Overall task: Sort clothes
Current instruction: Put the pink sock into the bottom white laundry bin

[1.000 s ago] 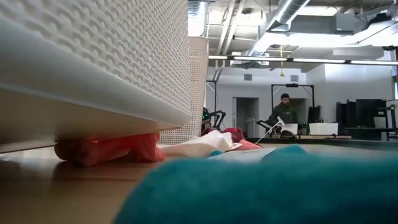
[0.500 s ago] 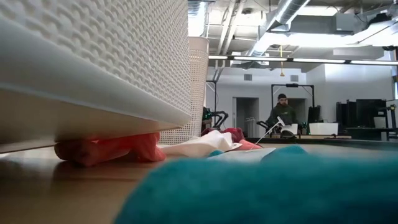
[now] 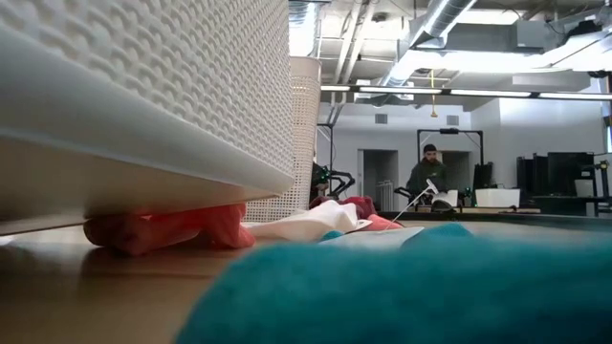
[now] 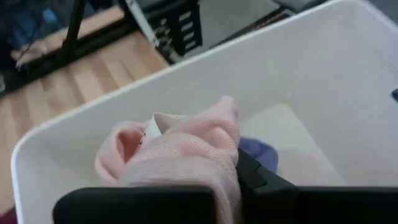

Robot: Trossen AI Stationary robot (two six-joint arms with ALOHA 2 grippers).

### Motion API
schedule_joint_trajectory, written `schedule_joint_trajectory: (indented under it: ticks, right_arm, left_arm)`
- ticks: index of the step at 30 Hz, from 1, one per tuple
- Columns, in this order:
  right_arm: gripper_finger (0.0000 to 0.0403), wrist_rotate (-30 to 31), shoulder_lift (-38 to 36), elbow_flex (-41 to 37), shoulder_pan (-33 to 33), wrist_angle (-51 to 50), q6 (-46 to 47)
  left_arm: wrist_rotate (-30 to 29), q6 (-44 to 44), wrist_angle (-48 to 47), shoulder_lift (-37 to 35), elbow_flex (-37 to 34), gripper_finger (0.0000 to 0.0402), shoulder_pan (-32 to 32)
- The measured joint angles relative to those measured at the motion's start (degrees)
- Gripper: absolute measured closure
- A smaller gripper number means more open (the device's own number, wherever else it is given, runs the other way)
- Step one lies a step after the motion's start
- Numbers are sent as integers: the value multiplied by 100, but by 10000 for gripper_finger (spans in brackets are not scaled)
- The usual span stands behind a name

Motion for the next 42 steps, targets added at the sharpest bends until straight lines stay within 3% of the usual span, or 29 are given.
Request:
schedule_joint_trajectory:
  ticks: [6, 19, 42]
  right_arm:
    - [257, -1, 0, -2, 0, -409, 438]
    - [257, -2, 7, -130, -2, -1098, 1301]
    - [257, -4, 15, -1047, -57, -555, 1795]
  left_arm:
    - [-121, -527, -431, 4, -60, 401, -132]
    - [-128, -1149, -532, 9, -930, 401, -114]
    - [-49, -1530, 1025, 9, -2382, 387, 67]
